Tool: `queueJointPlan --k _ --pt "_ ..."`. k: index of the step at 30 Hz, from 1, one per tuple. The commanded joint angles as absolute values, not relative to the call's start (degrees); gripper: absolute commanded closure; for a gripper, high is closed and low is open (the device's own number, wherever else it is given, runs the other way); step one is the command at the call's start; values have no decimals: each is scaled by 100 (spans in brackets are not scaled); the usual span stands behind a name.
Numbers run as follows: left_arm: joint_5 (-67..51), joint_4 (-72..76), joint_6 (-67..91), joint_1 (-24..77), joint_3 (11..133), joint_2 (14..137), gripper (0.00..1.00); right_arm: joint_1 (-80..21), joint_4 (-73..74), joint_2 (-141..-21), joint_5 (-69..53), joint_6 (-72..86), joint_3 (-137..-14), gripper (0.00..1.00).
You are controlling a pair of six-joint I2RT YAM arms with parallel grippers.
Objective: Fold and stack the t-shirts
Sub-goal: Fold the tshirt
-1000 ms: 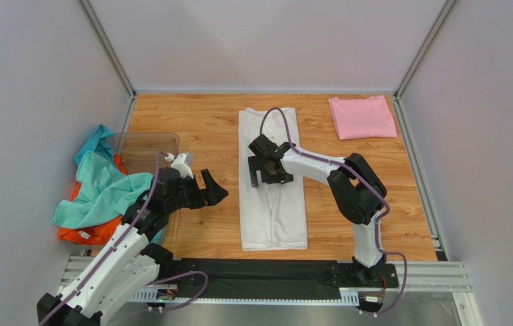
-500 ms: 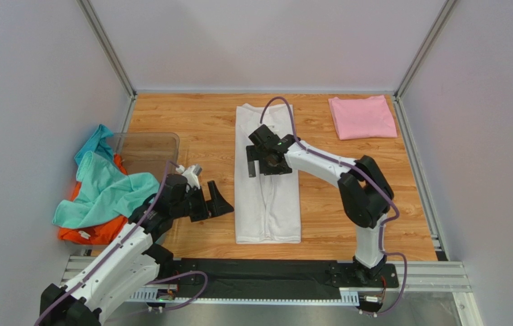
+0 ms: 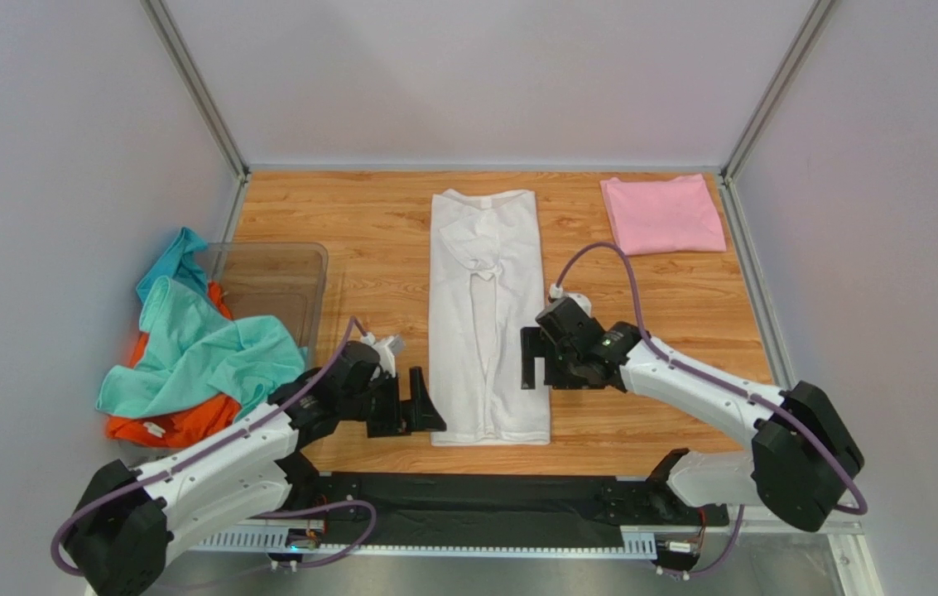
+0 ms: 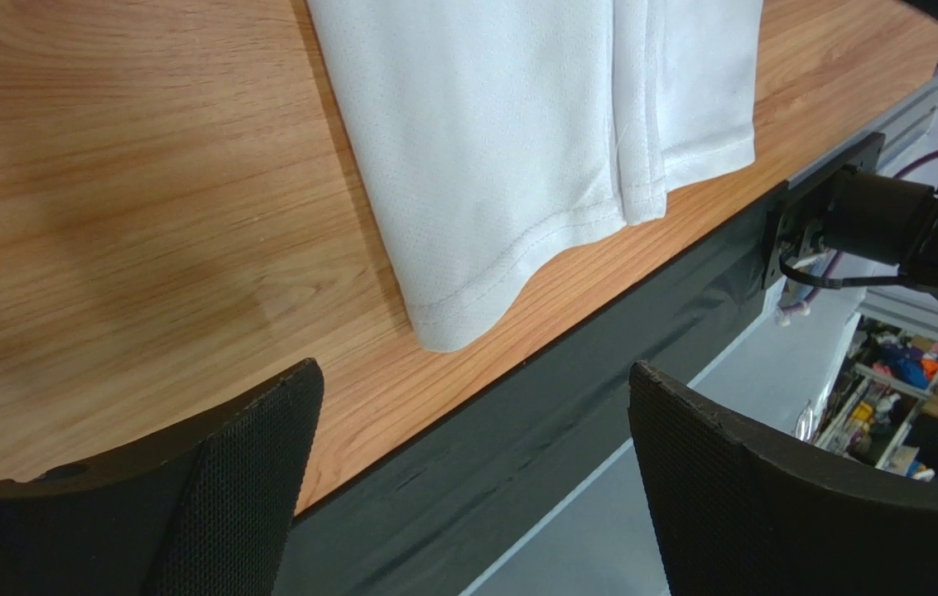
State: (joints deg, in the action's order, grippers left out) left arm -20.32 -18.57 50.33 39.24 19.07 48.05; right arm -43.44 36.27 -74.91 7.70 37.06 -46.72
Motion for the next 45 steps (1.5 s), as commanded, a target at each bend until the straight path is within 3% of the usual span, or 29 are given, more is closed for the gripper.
queueJointPlan --k 1,8,15,23,30,44,45 --pt "-1978 -1249 5186 4148 1916 5096 3 -4333 3279 -6909 493 4059 -4221 0" --pt "-1837 -940 5151 4184 1872 5581 17 -4333 3287 -6311 167 4280 -3745 0" --pt "-1801 -862 5133 4184 1837 5959 20 -4333 3314 -6266 88 4342 -3595 0" --pt "-2003 -686 5124 4210 1758 6249 46 -4333 3313 -6284 -123 4386 -3533 0" --pt "-2039 -712 5115 4280 1670 6442 52 -4333 3138 -6372 -184 4456 -3410 0" --pt "-2206 -387 5221 4289 1564 6820 100 -4342 2918 -6434 -501 4491 -3270 0" --pt "-2197 -404 5212 4289 1564 6829 100 -4342 2935 -6425 -579 4465 -3261 0"
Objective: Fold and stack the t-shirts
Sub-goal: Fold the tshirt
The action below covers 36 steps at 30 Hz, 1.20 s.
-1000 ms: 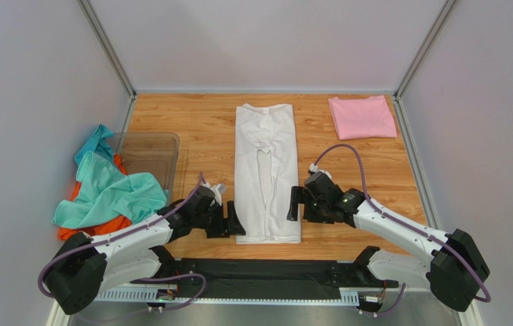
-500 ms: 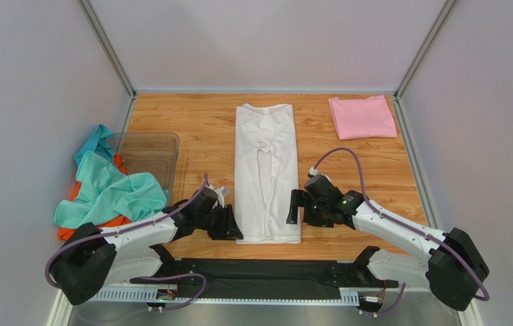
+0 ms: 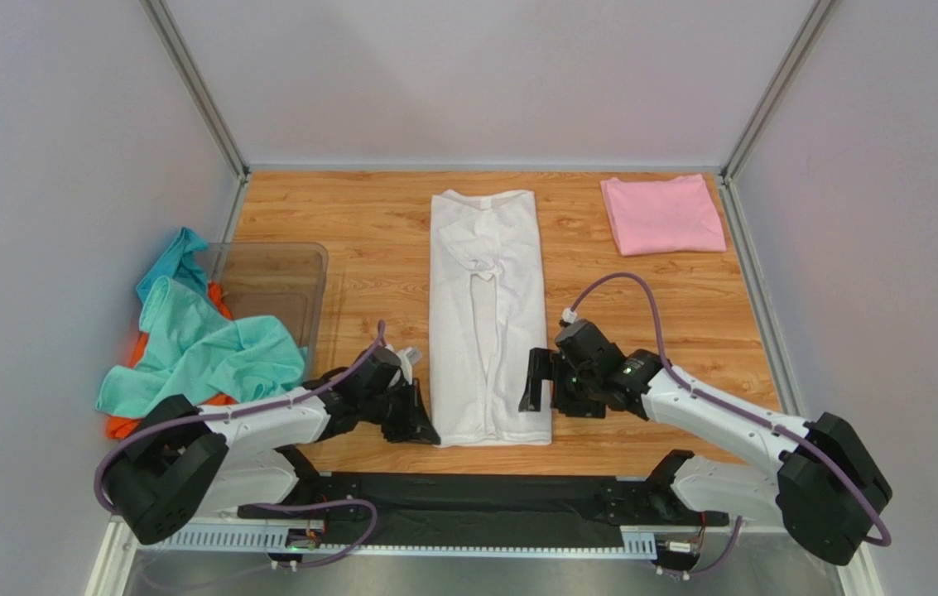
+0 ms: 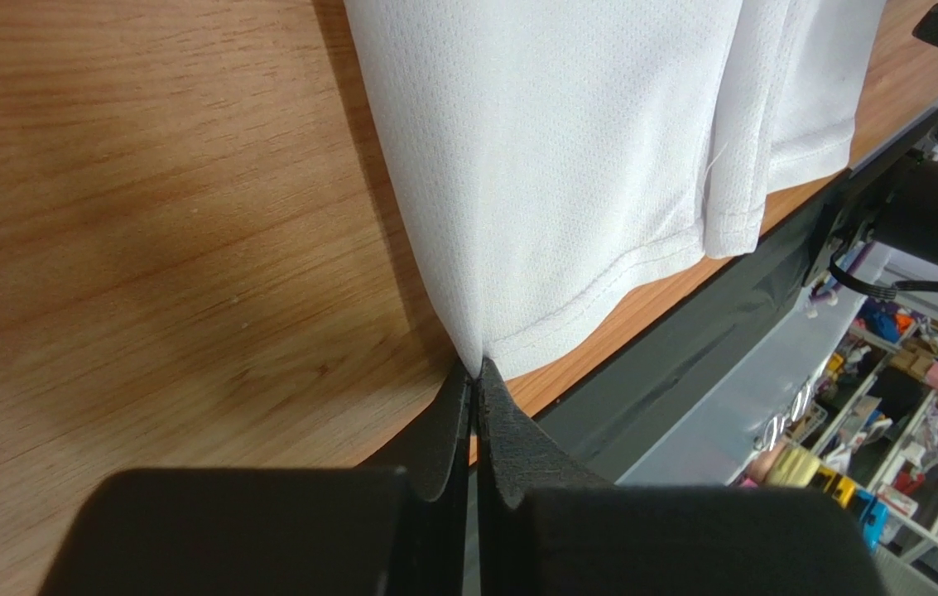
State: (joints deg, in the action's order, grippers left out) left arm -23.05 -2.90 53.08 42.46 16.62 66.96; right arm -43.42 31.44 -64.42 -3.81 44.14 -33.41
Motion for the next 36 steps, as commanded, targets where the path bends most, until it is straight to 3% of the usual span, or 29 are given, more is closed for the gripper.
queueJointPlan --k 1,9,14,17,20,22,23,28,32,36 --pt "-2171 -439 5229 4289 1573 6812 100 -4342 2979 -6407 -615 4465 -3243 0" --pt "-1995 -782 5221 4298 1564 6434 100 -4342 3472 -5994 -1019 4429 -2945 3" --pt "-1969 -704 5247 4289 1512 6372 100 -4359 2955 -6020 -1318 4526 -2655 10" --pt "-2039 -606 5273 4298 1512 6425 100 -4377 2726 -6292 -1371 4614 -2637 19" --pt "-1995 -615 5335 4289 1450 6372 100 -4403 2593 -6468 -1380 4684 -2610 38" --pt "-1978 -624 5344 4289 1415 6302 100 -4403 2619 -6556 -1327 4702 -2619 45" --pt "-1978 -624 5370 4298 1398 6276 100 -4403 2671 -6574 -1310 4720 -2619 56" --pt "-1907 -694 5414 4289 1327 6109 100 -4412 2943 -6688 -1143 4772 -2628 68" --pt "-1811 -826 5449 4298 1283 5986 100 -4421 3208 -6733 -1029 4755 -2628 93" --pt "-1810 -896 5484 4298 1222 5828 100 -4421 3340 -6610 -1037 4702 -2575 100"
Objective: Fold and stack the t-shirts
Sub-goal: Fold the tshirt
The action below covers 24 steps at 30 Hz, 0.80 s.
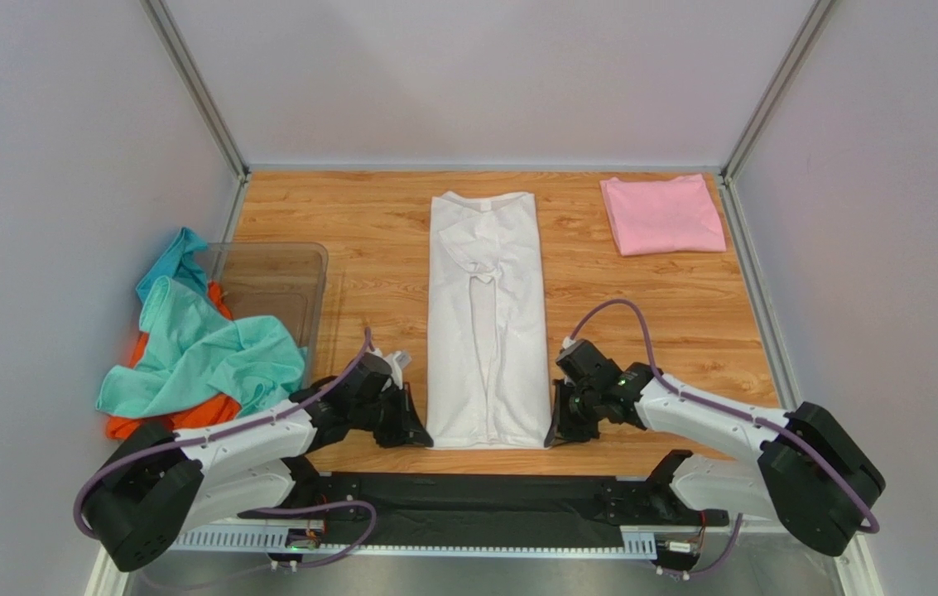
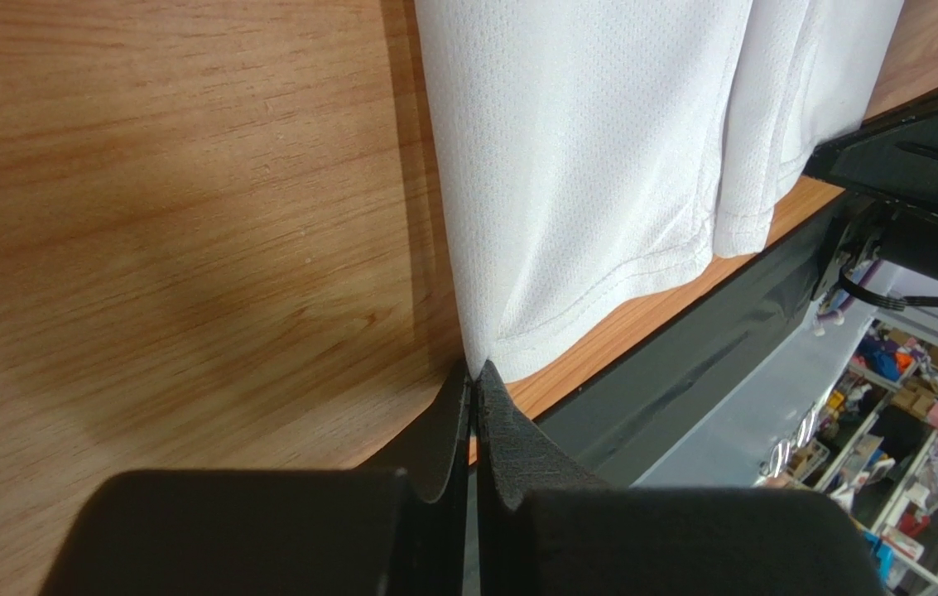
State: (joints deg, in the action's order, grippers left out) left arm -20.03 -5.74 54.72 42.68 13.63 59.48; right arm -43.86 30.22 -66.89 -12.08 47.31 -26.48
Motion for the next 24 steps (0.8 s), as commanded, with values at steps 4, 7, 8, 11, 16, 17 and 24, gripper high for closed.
queueJointPlan --k 4,7,8,11,16,17,24 --pt "-1899 -993 5353 4420 1222 5590 100 -4500 3279 -6469 -1177 4711 -2540 100" --pt "-1881 -1168 5370 4561 1230 5283 100 -4737 3278 -6268 -1195 4798 -2575 100" --pt "-1881 -1273 5396 4596 1213 5073 100 -4833 3383 -6206 -1108 4860 -2593 100" --pt "-1671 -1615 5597 4947 1213 4608 100 -5158 3577 -5986 -1063 5088 -2602 100" --pt "-1311 -1933 6195 5833 1099 3939 100 -5782 4103 -5494 -923 5773 -2637 100" --pt "-1205 -2134 6423 5958 1116 3694 100 -5862 4209 -5302 -905 5870 -2654 100" --pt "-687 -2294 6636 6460 1397 3296 100 -6170 4368 -4966 -695 6144 -2935 100"
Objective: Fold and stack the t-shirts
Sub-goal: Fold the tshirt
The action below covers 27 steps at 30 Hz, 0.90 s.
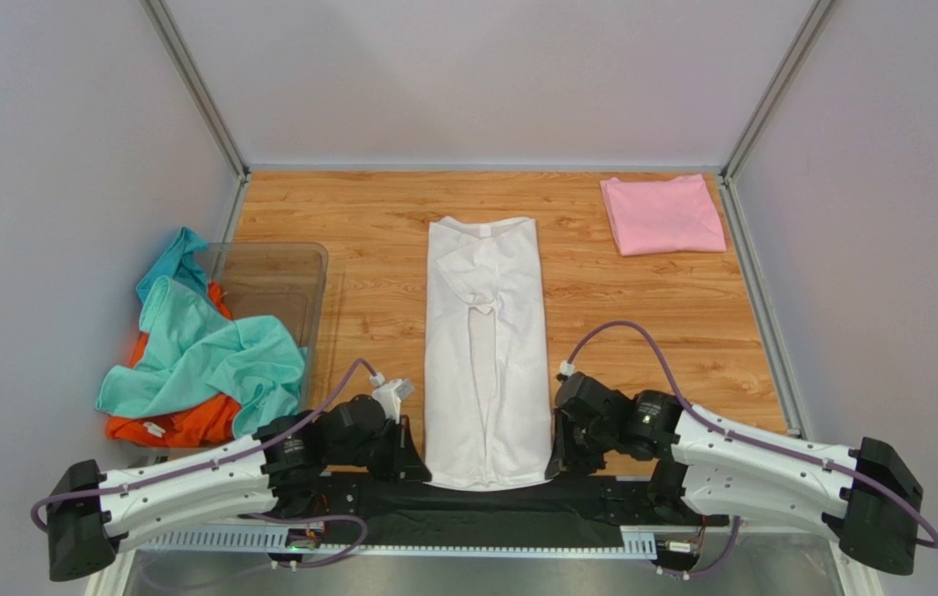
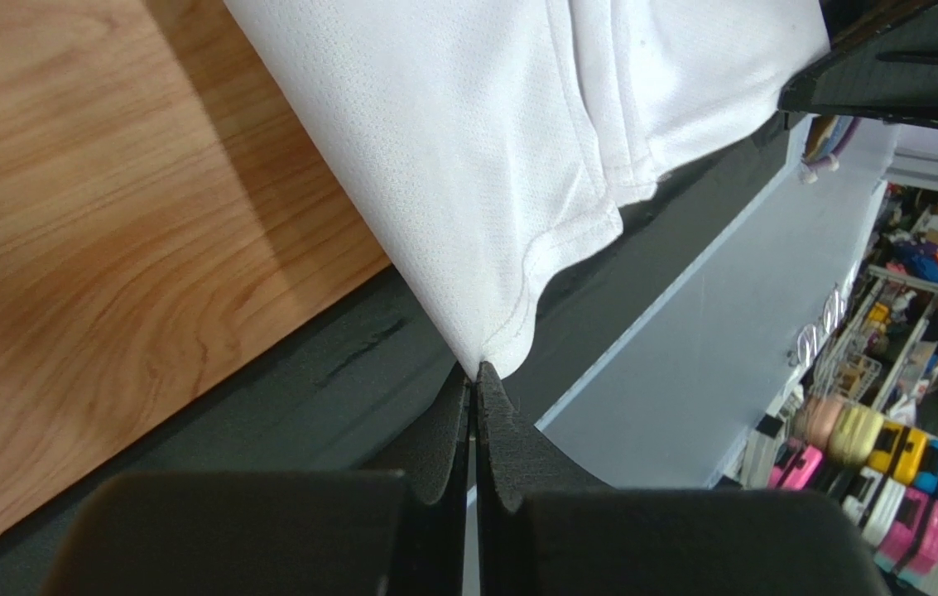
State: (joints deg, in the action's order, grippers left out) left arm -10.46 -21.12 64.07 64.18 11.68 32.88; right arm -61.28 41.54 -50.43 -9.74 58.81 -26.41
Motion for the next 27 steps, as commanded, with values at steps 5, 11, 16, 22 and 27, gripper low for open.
queueJointPlan --k 5,11,16,22,27 --pt "-247 -2311 6311 6469 1994 3822 100 -6082 4544 -5159 -53 5968 -3453 100" --pt "622 -2881 5881 6416 2899 4341 100 -5582 4553 -5545 263 5275 -4121 100" --pt "721 -2804 5250 6039 3400 4596 100 -5248 4544 -5879 291 4756 -4753 100" --pt "800 -2796 4651 5520 3946 5035 100 -4878 4491 -6222 404 4307 -5360 100" --pt "387 -2610 4237 4958 4358 5492 100 -4518 4482 -6547 352 3921 -5756 100"
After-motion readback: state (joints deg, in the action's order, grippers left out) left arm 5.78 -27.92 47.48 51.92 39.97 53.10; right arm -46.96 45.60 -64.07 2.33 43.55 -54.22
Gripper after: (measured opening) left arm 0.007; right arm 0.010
